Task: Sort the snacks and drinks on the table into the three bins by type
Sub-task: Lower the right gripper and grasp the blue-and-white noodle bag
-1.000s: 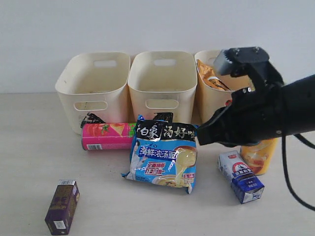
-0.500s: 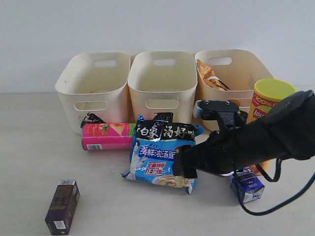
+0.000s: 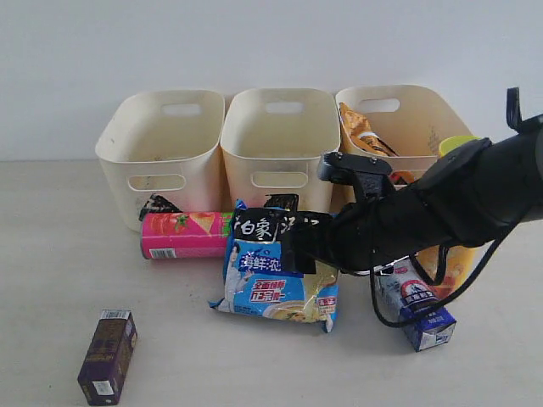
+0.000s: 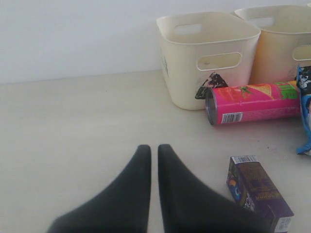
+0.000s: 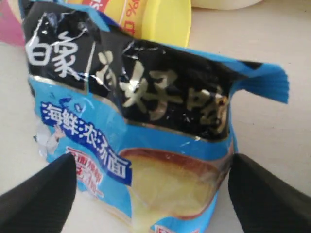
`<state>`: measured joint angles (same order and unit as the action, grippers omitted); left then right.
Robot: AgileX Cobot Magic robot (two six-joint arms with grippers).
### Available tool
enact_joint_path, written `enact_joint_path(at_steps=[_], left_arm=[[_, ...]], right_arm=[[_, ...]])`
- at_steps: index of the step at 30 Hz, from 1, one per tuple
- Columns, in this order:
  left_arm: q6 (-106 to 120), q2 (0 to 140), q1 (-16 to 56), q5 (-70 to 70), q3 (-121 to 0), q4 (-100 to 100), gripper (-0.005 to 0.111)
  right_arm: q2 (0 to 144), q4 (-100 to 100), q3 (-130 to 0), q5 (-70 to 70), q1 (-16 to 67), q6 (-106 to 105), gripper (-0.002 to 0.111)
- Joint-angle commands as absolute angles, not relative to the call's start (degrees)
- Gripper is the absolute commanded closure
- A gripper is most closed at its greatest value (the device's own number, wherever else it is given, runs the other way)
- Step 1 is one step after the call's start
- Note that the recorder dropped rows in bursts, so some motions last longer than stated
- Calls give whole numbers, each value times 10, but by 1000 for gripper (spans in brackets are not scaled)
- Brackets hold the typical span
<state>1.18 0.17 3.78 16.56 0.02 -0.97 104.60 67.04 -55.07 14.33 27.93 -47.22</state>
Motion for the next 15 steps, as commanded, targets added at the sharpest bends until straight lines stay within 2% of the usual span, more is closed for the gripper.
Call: enact_joint_path(at_steps=[1,10,15], left_arm=[[9,0,36,163,0,-10,102],[9,0,36,163,0,-10,102],[9,0,36,163,0,-10,102]], right_arm=[[1065,665,-556,119,277,-488,31],[1127,677,-609,249,250,-547,31],[1147,687,-628,259,252,-548,31]])
